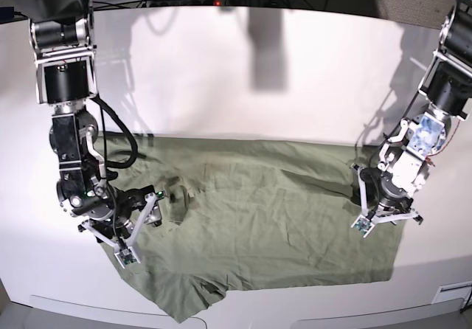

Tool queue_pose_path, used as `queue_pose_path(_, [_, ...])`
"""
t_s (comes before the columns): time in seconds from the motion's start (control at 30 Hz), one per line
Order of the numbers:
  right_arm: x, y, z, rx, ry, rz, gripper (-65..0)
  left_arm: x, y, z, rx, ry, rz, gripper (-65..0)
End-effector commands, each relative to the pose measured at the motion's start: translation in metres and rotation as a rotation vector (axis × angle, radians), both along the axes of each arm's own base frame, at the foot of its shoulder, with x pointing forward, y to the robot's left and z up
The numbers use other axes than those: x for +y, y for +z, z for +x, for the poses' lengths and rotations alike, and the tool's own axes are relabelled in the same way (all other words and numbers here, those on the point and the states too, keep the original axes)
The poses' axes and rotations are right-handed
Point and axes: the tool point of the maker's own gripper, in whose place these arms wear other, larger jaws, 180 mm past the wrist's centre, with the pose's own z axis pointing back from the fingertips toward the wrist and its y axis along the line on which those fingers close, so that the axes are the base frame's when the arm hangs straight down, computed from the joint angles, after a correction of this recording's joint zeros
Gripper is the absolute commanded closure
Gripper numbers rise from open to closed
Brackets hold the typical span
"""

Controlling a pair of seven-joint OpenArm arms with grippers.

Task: Fold the T-shirt properly
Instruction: 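Lower the folded shoulder edge and regrasp it with both grippers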

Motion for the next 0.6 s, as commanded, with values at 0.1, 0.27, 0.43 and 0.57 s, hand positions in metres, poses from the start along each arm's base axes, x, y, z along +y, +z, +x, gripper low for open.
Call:
queue_pose_path(0.1, [-0.003,0.023,0.014,-0.062,-0.004,0.006,-39.6,-0.005,0.022,0.017,-0.067,0.003,-0.01,-23.0])
queue_pose_path(0.27, [-0.007,0.009,0.003,-0.021,-0.052,0.037,-39.6,-0.002,0.013,0.01,0.022,0.203,-0.106,-23.0])
queue_pose_path(0.43, [-0.022,-0.007,-0.013,-0.01,-0.127,0.111,-39.6,-0.021,0.018,0.014,0.078,0.304,-0.366,-23.0])
queue_pose_path(0.57, [-0.041,-0.019,-0.026,0.011,-0.18,0.125,-39.6,-0.023,0.026,0.016,0.108,0.314,-0.514,-23.0])
